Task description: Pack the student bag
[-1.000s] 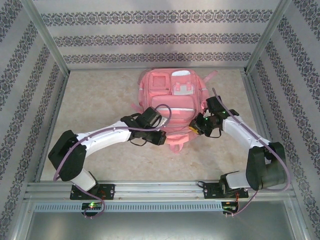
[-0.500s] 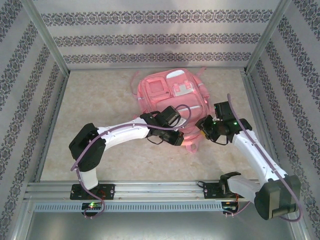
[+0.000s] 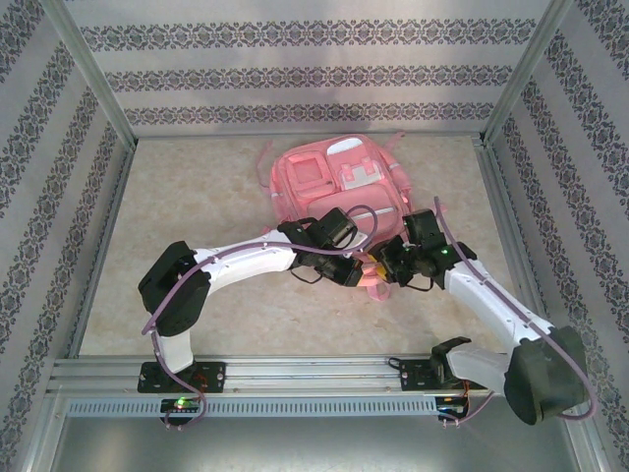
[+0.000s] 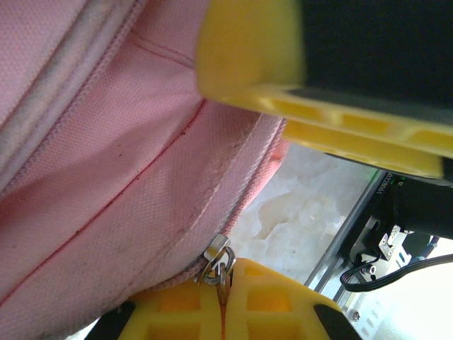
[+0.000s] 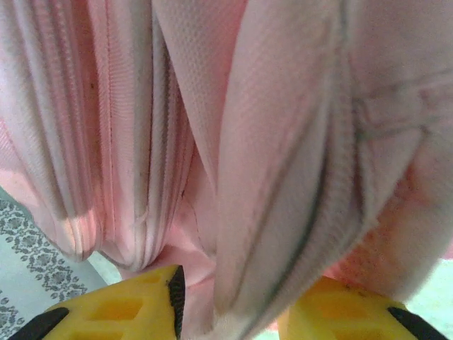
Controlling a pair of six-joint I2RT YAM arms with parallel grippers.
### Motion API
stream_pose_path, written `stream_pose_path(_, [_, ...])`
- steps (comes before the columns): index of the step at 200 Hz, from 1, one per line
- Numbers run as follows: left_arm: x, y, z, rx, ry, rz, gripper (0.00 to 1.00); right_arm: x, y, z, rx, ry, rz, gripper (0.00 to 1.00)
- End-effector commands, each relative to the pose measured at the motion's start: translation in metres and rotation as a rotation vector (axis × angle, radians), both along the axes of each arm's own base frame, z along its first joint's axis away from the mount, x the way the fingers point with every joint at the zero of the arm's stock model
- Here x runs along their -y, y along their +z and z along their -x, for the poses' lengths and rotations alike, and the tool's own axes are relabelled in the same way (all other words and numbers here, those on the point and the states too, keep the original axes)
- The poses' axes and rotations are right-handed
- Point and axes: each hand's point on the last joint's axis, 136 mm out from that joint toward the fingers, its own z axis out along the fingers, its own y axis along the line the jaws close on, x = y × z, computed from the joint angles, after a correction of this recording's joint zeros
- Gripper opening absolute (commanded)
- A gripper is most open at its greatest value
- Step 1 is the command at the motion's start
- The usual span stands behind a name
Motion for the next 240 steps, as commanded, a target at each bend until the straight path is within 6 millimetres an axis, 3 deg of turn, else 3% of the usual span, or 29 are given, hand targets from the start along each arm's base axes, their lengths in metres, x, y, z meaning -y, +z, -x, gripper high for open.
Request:
stream_pose_path(1, [0.014, 0.024, 0.007, 0.020, -0.037, 0.069, 0.00, -0.008, -0.001, -0.010, 0.026, -0.005, -0.027, 0.34])
stream_pose_path(51, [-0.001, 0.016, 0.005, 0.037, -0.001, 0.026, 0.00, -0.001, -0.009, -0.003, 0.012, 0.005, 0.016, 0.00])
stream_pose_path(120, [-0.040, 0.000, -0.004, 0.031, 0.114, -0.021, 0.00, 0.012, -0.017, 0.004, -0.008, -0.016, 0.032, 0.00])
stream_pose_path(212, [-0.095, -0.015, -0.018, 0.029, 0.224, -0.062, 0.00, 0.028, -0.016, -0.001, 0.020, 0.011, 0.096, 0.00])
stream_pose_path(232, [-0.102, -0.018, -0.017, 0.025, 0.220, -0.070, 0.00, 0.033, -0.017, -0.004, 0.028, 0.018, 0.115, 0.00])
stream_pose_path(240, [-0.099, -0.017, -0.014, 0.019, 0.201, -0.062, 0.00, 0.035, -0.016, -0.007, 0.035, 0.024, 0.124, 0.04])
